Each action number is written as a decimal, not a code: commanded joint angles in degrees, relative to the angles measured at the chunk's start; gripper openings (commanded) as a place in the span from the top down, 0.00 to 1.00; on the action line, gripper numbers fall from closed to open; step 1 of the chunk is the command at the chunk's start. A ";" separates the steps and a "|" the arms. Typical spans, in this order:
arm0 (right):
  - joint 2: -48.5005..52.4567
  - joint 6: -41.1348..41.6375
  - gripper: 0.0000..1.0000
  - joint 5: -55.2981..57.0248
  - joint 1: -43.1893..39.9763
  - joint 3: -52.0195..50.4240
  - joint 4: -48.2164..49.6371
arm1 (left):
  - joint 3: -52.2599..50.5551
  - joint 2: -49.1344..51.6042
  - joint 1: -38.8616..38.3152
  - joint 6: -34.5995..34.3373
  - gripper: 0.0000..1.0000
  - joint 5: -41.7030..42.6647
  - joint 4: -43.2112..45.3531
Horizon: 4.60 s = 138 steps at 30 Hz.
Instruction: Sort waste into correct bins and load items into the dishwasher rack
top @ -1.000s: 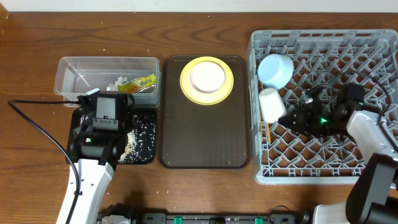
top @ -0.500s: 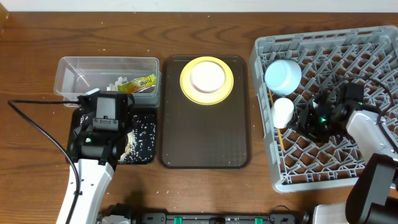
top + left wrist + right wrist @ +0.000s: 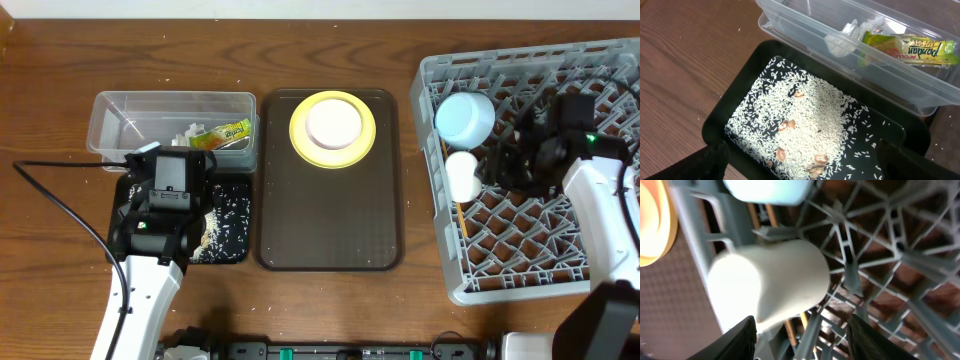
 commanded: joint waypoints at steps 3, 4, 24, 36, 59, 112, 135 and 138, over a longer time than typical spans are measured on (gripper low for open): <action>-1.07 -1.09 0.42 7.30 5.46 0.96 -0.39 | 0.92 0.00 0.28 0.15 0.04 -0.96 -0.13; -1.07 -1.09 0.42 7.32 6.12 0.96 -0.35 | 0.92 0.00 0.28 0.17 0.04 -0.96 -0.13; -1.05 -1.81 0.46 10.91 14.32 0.59 -1.75 | 0.92 0.00 0.28 0.17 0.04 -0.94 -0.13; -1.05 -2.58 0.57 10.93 22.67 -3.50 -2.75 | 0.92 0.00 0.28 0.17 0.04 -0.94 -0.13; -1.05 3.48 0.90 -0.50 27.26 -11.30 13.77 | 0.92 0.00 0.28 0.17 0.04 -0.96 -0.13; 3.61 7.32 0.56 9.29 41.27 14.08 25.42 | 0.92 0.00 0.28 0.15 0.04 -0.94 -0.13; 24.50 -8.59 0.44 14.45 46.51 14.08 34.62 | 0.92 0.00 0.28 0.15 0.04 -0.96 -0.13; 26.43 -9.25 0.46 14.58 46.40 14.08 35.30 | 0.92 0.00 0.28 0.15 0.04 -0.96 -0.13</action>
